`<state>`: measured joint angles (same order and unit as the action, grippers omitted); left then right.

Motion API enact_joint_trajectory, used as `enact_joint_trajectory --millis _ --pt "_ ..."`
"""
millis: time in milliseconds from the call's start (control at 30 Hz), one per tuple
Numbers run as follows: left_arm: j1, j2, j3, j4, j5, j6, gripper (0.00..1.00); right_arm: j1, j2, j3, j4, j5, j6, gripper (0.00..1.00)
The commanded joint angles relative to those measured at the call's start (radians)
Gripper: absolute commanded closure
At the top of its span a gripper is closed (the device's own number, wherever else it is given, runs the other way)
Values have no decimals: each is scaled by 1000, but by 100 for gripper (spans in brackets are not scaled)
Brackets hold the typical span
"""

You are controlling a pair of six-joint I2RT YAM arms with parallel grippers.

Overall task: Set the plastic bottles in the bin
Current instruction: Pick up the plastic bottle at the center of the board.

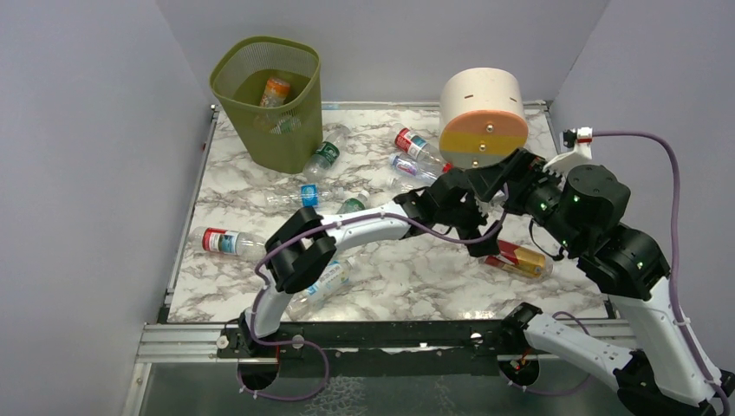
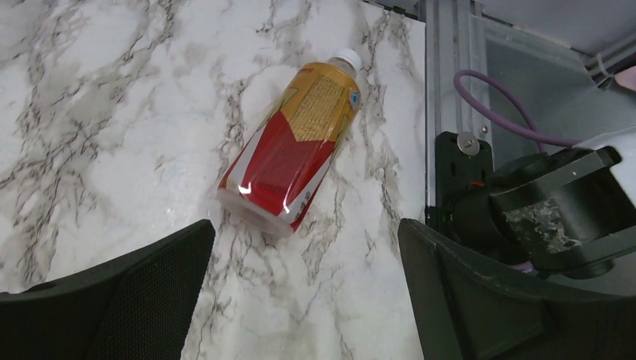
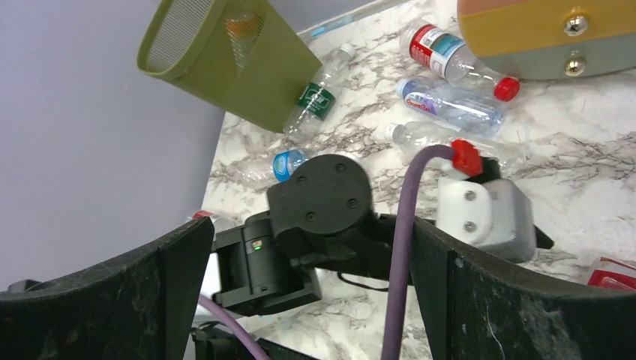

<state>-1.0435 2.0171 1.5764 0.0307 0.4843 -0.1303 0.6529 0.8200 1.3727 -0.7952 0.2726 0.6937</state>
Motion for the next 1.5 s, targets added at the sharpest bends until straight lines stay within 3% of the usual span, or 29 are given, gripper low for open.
enact_joint_trajectory --millis 0,267,467,667,1067,1467 --pt "-15 105 79 32 83 133 1 2 -12 23 -24 -77 4 0" --pt "-50 237 185 86 117 243 1 2 -31 -3 -5 -126 18 0" --pt "-62 374 393 -28 158 299 1 2 -24 -11 11 -163 14 0" --pt "-70 455 487 -77 212 308 1 2 -22 -33 28 -180 15 1" --pt "-84 521 489 -82 220 296 2 2 -26 -91 66 -208 18 0" --pt "-101 531 453 -85 4 334 11 2 -24 -102 85 -214 18 0"
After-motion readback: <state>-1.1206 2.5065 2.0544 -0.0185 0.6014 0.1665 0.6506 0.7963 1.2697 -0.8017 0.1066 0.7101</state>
